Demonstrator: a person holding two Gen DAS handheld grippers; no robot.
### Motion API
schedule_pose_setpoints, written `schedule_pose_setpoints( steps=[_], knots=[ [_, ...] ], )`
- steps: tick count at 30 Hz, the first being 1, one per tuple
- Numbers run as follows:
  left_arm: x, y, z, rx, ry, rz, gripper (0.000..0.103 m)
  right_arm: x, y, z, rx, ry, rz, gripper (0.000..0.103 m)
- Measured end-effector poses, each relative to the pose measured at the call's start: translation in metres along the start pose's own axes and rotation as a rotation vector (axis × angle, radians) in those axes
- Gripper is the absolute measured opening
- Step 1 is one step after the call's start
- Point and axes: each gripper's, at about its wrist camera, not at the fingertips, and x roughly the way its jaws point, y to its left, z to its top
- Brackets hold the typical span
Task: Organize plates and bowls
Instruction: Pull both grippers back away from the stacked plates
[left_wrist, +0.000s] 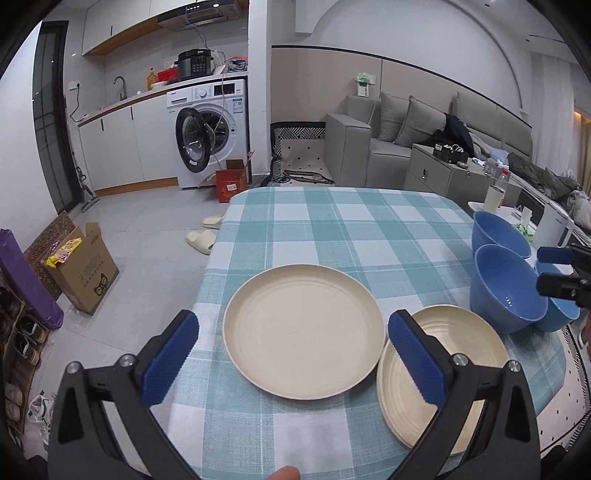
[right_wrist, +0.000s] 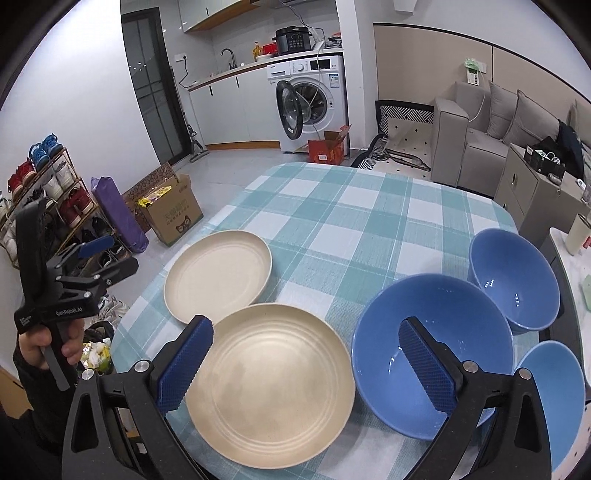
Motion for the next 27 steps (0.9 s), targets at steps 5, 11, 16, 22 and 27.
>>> schedule_pose_setpoints(
  steps=[5, 11, 16, 22, 27],
  knots=[
    [0.007, 0.011, -0.001, -0.029, 0.011, 0.024, 0.103, 0.003, 0.013, 0.012, -0.027, -0.014, 0.021, 0.102],
    [0.015, 0.022, -0.004, -0.05, 0.028, 0.028, 0.103, 0.014, 0.032, 0.026, -0.058, -0.027, 0.038, 0.102],
    [0.024, 0.034, -0.01, -0.056, 0.049, 0.036, 0.103, 0.029, 0.042, 0.037, -0.057, -0.016, 0.043, 0.102],
    [0.033, 0.046, -0.014, -0.089, 0.073, 0.039, 0.103, 0.051, 0.047, 0.046, -0.062, 0.021, 0.03, 0.102],
    [0.041, 0.05, -0.015, -0.106, 0.09, 0.044, 0.103, 0.07, 0.049, 0.05, -0.063, 0.05, 0.037, 0.102]
  ],
)
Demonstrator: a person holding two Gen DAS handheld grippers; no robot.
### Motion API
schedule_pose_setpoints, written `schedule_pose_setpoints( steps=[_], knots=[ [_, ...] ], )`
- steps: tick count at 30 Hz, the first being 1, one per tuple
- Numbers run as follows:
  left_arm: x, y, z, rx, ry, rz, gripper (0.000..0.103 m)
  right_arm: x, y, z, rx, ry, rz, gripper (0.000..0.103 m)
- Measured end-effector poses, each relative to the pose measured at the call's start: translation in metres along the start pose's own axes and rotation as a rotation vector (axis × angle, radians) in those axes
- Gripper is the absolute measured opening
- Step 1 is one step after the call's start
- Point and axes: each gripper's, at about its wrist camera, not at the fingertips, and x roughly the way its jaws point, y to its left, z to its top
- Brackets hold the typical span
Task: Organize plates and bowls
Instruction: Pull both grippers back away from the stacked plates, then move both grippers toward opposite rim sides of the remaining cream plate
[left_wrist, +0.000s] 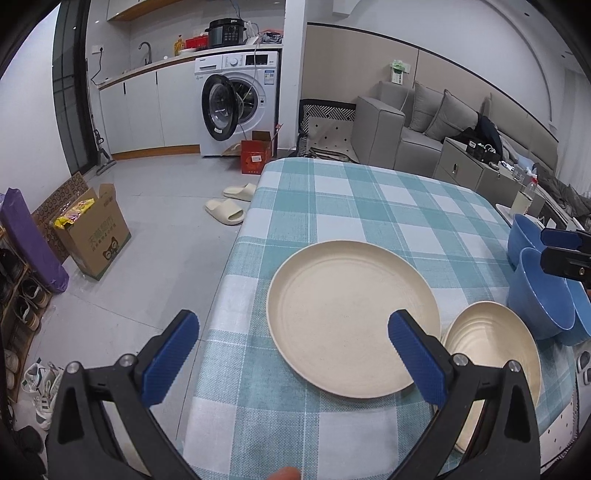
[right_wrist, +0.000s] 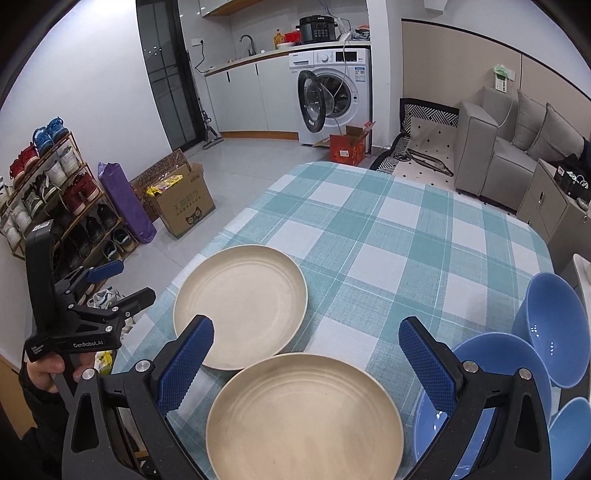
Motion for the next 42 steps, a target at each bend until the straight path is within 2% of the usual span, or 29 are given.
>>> schedule_pose_setpoints(
  steps=[8, 12, 15, 20, 26, 33, 39, 40, 42],
  knots=[
    [0.01, 0.007, 0.0, -0.045, 0.009, 0.024, 0.103, 0.025, 0.002, 0.008, 0.003, 0.03, 0.029, 0.102],
    [0.016, 0.006, -0.001, -0.028, 0.009, 0.05, 0.103, 0.04, 0.005, 0.01, -0.003, 0.058, 0.051, 0.101],
    [0.021, 0.008, -0.001, -0.032, 0.014, 0.068, 0.103, 0.051, 0.007, 0.01, -0.003, 0.079, 0.064, 0.097],
    [0.035, 0.009, -0.006, -0.044, 0.046, 0.019, 0.102, 0.072, 0.008, 0.009, 0.001, 0.121, 0.073, 0.088],
    [0.048, 0.006, -0.01, -0.037, 0.071, -0.004, 0.101, 0.091, 0.005, 0.008, 0.01, 0.144, 0.077, 0.085],
    [0.063, 0.003, -0.017, -0.043, 0.114, -0.036, 0.087, 0.117, -0.008, 0.001, 0.039, 0.188, 0.065, 0.079],
    [0.07, 0.002, -0.02, -0.044, 0.13, -0.037, 0.085, 0.133, -0.01, -0.005, 0.041, 0.215, 0.064, 0.07],
    [0.07, 0.002, -0.02, -0.046, 0.133, -0.041, 0.078, 0.135, -0.009, -0.005, 0.036, 0.219, 0.062, 0.07],
    [0.074, 0.004, -0.021, -0.056, 0.147, -0.048, 0.072, 0.14, -0.006, -0.006, 0.027, 0.227, 0.059, 0.069]
  ],
)
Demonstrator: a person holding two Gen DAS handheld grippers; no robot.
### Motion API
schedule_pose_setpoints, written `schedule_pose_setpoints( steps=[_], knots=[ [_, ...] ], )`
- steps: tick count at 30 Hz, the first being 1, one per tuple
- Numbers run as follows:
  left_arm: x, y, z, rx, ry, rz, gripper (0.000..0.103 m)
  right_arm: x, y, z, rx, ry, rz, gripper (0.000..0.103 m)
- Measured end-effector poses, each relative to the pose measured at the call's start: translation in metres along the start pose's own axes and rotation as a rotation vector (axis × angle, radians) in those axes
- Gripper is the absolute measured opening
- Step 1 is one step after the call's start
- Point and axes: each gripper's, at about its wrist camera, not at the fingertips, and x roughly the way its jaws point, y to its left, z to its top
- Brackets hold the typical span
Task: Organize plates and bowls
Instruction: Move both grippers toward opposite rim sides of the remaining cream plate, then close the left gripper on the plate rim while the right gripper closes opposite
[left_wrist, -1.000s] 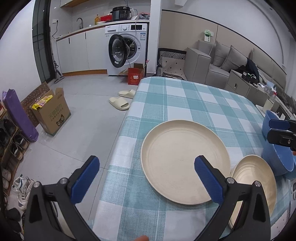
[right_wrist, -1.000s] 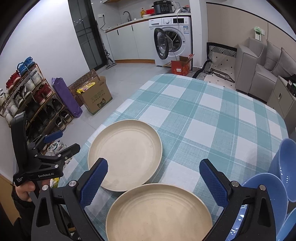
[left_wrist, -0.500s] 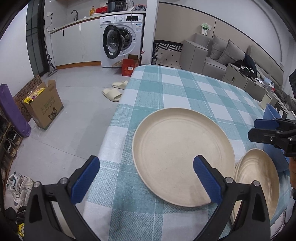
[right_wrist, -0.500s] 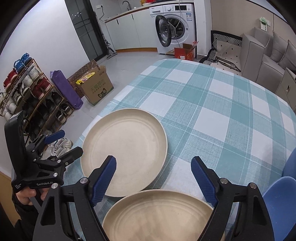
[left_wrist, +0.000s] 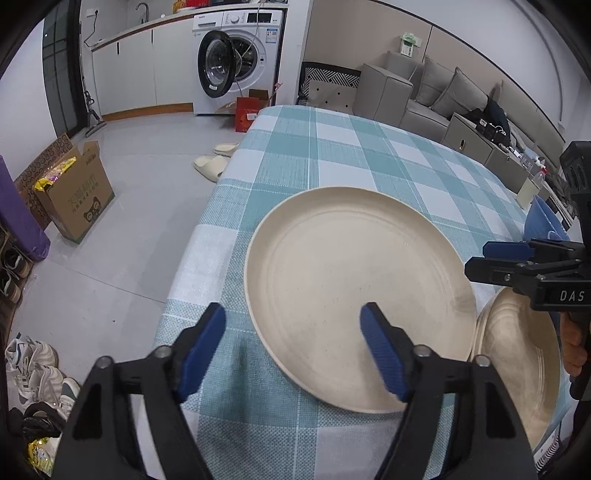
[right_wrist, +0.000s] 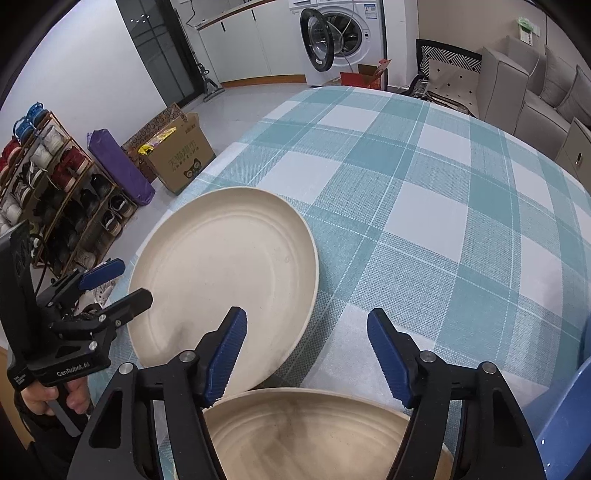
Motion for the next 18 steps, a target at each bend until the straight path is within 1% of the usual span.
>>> schedule_pose_setpoints(
  steps=[2, 3, 4, 6, 9, 11, 13, 15, 17, 18],
  knots=[
    [0.003, 0.002, -0.001, -0.01, 0.008, -0.002, 0.067, 0.005, 0.003, 0.0, -0.008, 0.01, -0.008, 0.066],
    [0.004, 0.002, -0.001, -0.015, 0.014, -0.006, 0.06, 0.007, 0.004, 0.0, -0.011, 0.013, -0.008, 0.065],
    [0.006, 0.003, -0.002, -0.019, 0.02, -0.012, 0.056, 0.009, 0.006, 0.001, -0.015, 0.017, -0.008, 0.064],
    [0.007, 0.004, -0.003, -0.022, 0.023, -0.017, 0.055, 0.013, 0.007, 0.001, -0.018, 0.023, -0.012, 0.06],
    [0.009, 0.005, -0.003, -0.027, 0.028, -0.027, 0.048, 0.018, 0.009, 0.0, -0.02, 0.031, -0.018, 0.056],
    [0.009, 0.005, -0.004, -0.027, 0.029, -0.023, 0.046, 0.02, 0.01, 0.0, -0.02, 0.036, -0.015, 0.051],
    [0.009, 0.006, -0.004, -0.027, 0.03, -0.016, 0.041, 0.023, 0.011, -0.001, -0.025, 0.043, -0.012, 0.049],
    [0.009, 0.008, -0.004, -0.034, 0.031, -0.018, 0.039, 0.025, 0.014, -0.002, -0.035, 0.045, -0.012, 0.047],
    [0.01, 0.01, -0.004, -0.039, 0.031, -0.019, 0.036, 0.026, 0.015, -0.002, -0.04, 0.048, -0.012, 0.042],
    [0.01, 0.01, -0.004, -0.039, 0.032, -0.018, 0.035, 0.027, 0.015, -0.002, -0.043, 0.05, -0.014, 0.041]
  ],
)
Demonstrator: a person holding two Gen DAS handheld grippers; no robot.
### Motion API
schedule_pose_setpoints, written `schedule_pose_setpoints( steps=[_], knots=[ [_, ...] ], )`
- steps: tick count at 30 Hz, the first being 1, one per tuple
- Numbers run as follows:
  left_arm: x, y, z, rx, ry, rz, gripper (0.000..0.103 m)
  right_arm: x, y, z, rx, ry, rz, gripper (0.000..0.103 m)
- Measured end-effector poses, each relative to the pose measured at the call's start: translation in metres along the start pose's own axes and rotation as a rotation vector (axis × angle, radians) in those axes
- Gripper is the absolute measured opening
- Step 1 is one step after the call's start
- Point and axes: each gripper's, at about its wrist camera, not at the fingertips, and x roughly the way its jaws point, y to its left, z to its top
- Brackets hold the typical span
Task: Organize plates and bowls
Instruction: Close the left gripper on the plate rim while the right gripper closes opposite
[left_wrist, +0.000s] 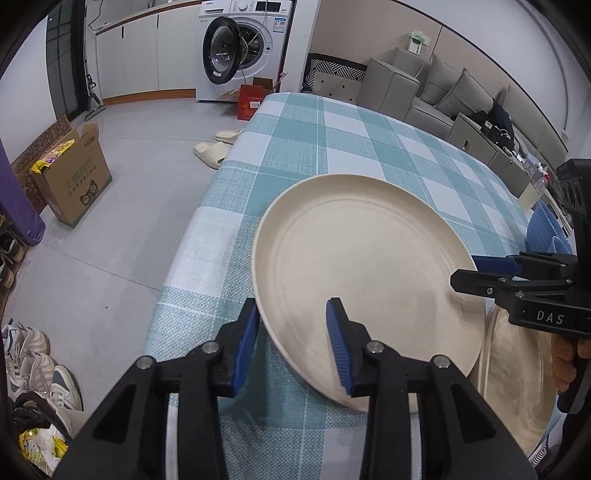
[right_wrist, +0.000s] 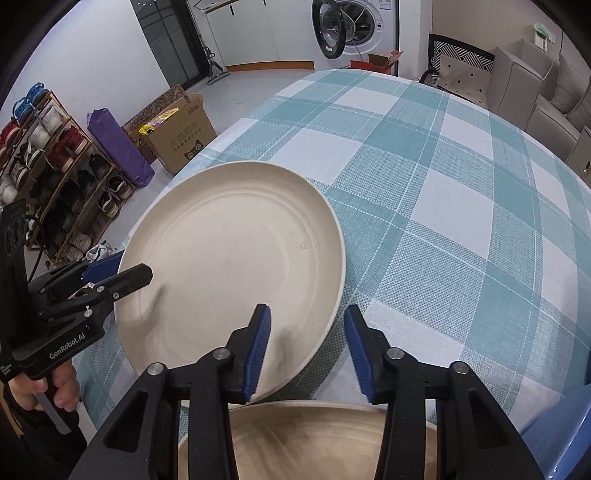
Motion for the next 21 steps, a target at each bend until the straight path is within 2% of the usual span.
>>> schedule_pose_setpoints(
  steps=[3, 10, 21],
  knots=[
    [0.0008, -0.0005, -0.0002, 0.004, 0.0, 0.007, 0.034, 0.0019, 0.0021, -0.0009, -0.007, 0.006, -0.007, 0.035],
    [0.0003, 0.002, -0.0005, -0.002, -0.005, 0.012, 0.026, 0.0041, 0.0017, -0.0015, -0.006, 0.005, -0.03, 0.029],
    [-0.0022, -0.0015, 0.0004, 0.015, -0.019, 0.028, 0.025, 0.0001, 0.0019, -0.0029, -0.019, -0.015, -0.058, 0.024]
  ],
)
